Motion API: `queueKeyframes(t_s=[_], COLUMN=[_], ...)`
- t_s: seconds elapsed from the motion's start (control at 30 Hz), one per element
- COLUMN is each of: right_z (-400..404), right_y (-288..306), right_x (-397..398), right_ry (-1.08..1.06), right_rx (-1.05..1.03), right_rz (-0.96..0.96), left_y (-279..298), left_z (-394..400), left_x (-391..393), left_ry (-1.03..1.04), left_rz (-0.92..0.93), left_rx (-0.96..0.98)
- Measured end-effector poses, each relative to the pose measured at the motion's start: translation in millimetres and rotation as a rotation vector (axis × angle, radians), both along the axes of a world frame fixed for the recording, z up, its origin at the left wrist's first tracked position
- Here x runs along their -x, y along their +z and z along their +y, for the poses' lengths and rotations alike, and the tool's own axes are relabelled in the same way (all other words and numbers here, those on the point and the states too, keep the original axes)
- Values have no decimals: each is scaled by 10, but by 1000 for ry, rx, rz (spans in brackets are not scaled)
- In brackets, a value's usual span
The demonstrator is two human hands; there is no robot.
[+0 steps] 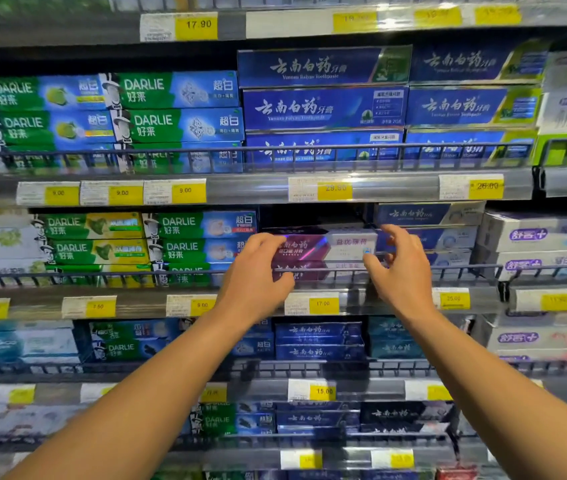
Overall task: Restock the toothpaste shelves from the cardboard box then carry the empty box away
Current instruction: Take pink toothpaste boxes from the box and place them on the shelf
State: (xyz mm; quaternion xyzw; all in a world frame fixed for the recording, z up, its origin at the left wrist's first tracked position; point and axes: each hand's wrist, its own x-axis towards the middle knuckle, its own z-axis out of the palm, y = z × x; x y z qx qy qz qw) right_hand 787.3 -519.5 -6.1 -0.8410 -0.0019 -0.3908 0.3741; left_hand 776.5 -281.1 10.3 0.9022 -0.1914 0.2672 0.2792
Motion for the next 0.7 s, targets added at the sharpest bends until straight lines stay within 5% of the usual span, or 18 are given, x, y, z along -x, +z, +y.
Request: queueKeyframes(t_s=[0.27, 0.7], right_z=[250, -39], right_y=[-737, -2511], right_x=[933, 2639], right_ry=[41, -60], right_rx=[114, 153], right_rz=[158, 785], left_y=[-669, -2514], left_z=[-62, -598], left_x=[608, 1844], left_ry=[-174, -291], left_rz=[268, 914], left_rx=[307, 274])
